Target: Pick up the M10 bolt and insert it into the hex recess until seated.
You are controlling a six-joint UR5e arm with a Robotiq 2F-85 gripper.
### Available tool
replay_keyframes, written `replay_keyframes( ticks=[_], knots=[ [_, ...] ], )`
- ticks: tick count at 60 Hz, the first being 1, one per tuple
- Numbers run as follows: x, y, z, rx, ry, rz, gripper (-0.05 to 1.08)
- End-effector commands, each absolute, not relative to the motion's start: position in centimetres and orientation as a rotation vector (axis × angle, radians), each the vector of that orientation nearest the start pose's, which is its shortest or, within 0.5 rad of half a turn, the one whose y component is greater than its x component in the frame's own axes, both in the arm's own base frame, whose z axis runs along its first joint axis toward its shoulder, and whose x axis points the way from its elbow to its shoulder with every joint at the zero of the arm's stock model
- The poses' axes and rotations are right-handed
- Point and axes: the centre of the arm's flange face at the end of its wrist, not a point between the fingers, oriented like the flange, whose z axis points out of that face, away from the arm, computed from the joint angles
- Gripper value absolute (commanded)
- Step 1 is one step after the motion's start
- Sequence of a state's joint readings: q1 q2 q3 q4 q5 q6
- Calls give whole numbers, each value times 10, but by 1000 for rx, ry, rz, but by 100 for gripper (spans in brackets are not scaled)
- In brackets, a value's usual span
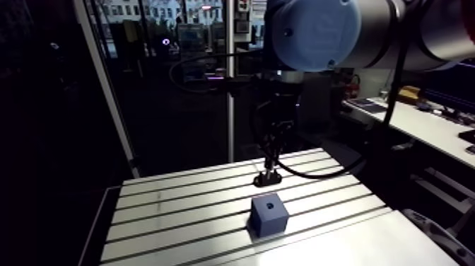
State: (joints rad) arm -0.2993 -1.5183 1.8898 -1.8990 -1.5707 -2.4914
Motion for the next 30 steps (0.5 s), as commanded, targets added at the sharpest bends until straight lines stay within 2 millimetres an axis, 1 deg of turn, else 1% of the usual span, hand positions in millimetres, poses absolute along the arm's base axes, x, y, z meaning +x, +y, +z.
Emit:
replay_keyframes(
  ticks=[1, 9, 30],
  knots=[
    [-494, 13, 326, -935, 2939, -54, 107],
    [-492, 13, 316, -933, 2932, -56, 107],
    [-496, 15, 305, -935, 2938, -47, 107]
  ],
)
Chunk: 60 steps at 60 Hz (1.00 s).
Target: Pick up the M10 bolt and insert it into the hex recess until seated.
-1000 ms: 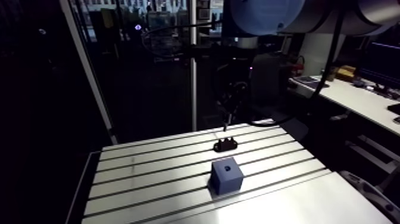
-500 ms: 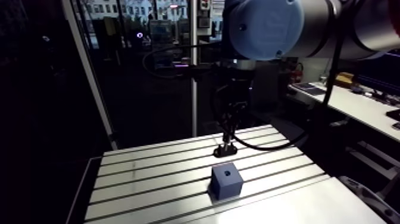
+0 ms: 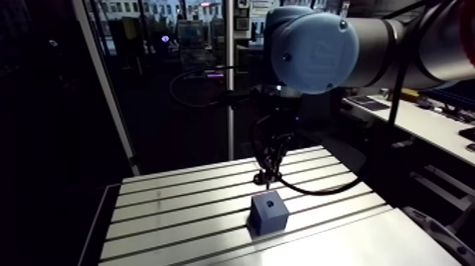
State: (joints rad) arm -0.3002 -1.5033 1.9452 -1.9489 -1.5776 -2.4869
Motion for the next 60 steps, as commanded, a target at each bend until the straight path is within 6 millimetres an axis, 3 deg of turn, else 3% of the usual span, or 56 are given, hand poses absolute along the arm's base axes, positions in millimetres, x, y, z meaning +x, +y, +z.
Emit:
replay_keyframes(
  ticks=[1, 60],
  knots=[
    [-496, 15, 305, -935, 2938, -47, 107],
    [-497, 17, 289, -935, 2921, -61, 107]
  ],
)
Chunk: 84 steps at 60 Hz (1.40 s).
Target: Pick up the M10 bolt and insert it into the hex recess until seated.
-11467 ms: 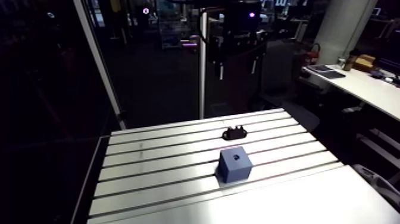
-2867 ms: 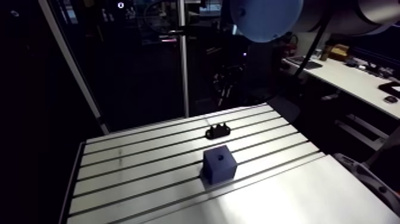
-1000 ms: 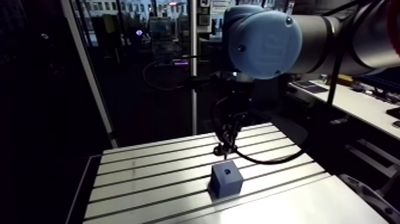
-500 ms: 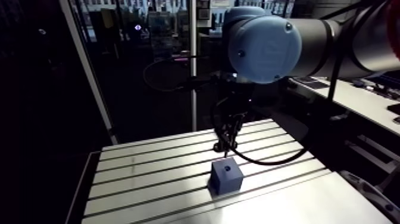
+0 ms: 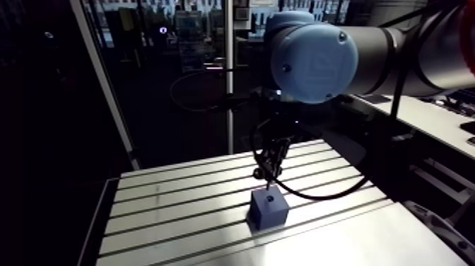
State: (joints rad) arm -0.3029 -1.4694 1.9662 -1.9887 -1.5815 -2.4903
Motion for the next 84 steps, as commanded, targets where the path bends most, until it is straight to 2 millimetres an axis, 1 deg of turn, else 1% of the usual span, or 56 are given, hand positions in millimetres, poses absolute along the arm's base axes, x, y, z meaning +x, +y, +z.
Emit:
replay_keyframes(
  ticks=[1, 17, 39, 51, 61, 84],
  knots=[
    [-497, 17, 289, -935, 2921, -61, 107],
    [-495, 17, 284, -937, 2912, -70, 107],
    [-495, 19, 284, -942, 2911, -70, 107],
    [-496, 24, 278, -925, 2906, -82, 107],
    [-496, 27, 277, -915, 2910, -84, 107],
    [-497, 28, 276, -911, 2907, -88, 107]
  ],
)
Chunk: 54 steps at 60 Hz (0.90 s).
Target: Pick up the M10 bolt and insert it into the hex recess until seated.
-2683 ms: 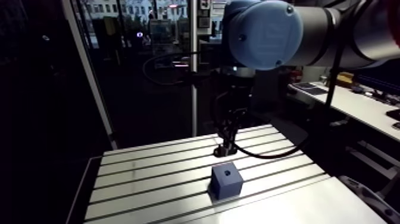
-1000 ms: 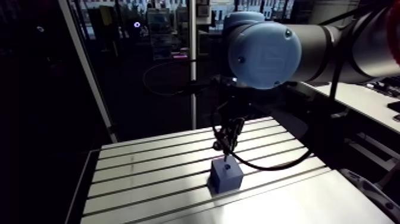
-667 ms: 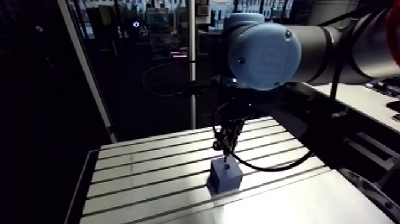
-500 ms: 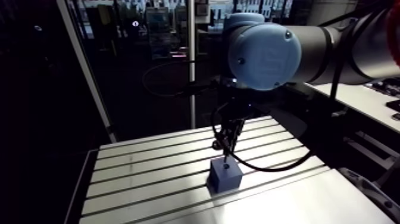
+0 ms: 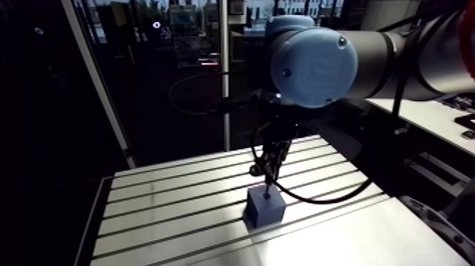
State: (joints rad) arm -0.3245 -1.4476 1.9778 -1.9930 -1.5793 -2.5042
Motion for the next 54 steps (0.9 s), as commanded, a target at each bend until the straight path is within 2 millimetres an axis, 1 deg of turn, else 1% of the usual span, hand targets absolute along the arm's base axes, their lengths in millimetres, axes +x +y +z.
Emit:
replay_keyframes(
  ticks=[1, 54],
  knots=[
    [-497, 27, 276, -913, 2908, -87, 107],
    [-493, 26, 272, -891, 2906, -94, 107]
  ],
)
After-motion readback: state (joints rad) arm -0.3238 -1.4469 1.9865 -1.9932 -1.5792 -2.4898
